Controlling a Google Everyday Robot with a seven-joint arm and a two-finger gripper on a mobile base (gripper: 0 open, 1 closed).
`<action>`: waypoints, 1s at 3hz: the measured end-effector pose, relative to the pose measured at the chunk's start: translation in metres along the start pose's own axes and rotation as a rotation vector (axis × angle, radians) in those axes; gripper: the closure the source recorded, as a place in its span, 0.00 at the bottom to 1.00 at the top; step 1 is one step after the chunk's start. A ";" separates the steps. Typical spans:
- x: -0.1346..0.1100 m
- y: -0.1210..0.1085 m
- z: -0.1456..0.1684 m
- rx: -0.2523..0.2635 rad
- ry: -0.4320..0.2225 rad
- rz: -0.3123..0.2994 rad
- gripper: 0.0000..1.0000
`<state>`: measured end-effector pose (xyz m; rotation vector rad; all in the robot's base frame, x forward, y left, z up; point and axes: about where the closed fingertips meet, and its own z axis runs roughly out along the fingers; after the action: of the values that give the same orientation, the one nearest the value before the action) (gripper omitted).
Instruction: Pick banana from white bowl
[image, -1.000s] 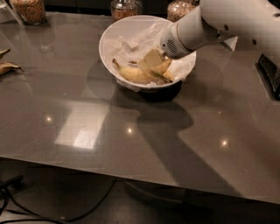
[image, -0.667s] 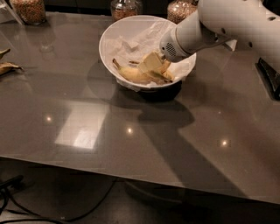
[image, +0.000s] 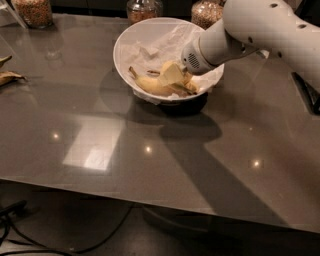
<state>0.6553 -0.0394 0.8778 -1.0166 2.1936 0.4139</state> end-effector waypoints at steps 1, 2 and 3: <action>-0.003 0.000 -0.003 0.000 0.000 0.000 0.88; -0.002 0.000 -0.008 0.035 0.026 -0.007 1.00; -0.004 0.002 -0.021 0.077 0.042 -0.017 1.00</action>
Offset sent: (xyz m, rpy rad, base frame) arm -0.0061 -0.0113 0.0132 -0.0911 -0.0189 -0.0500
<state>0.6460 -0.0467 0.8960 -1.0103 2.2187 0.3010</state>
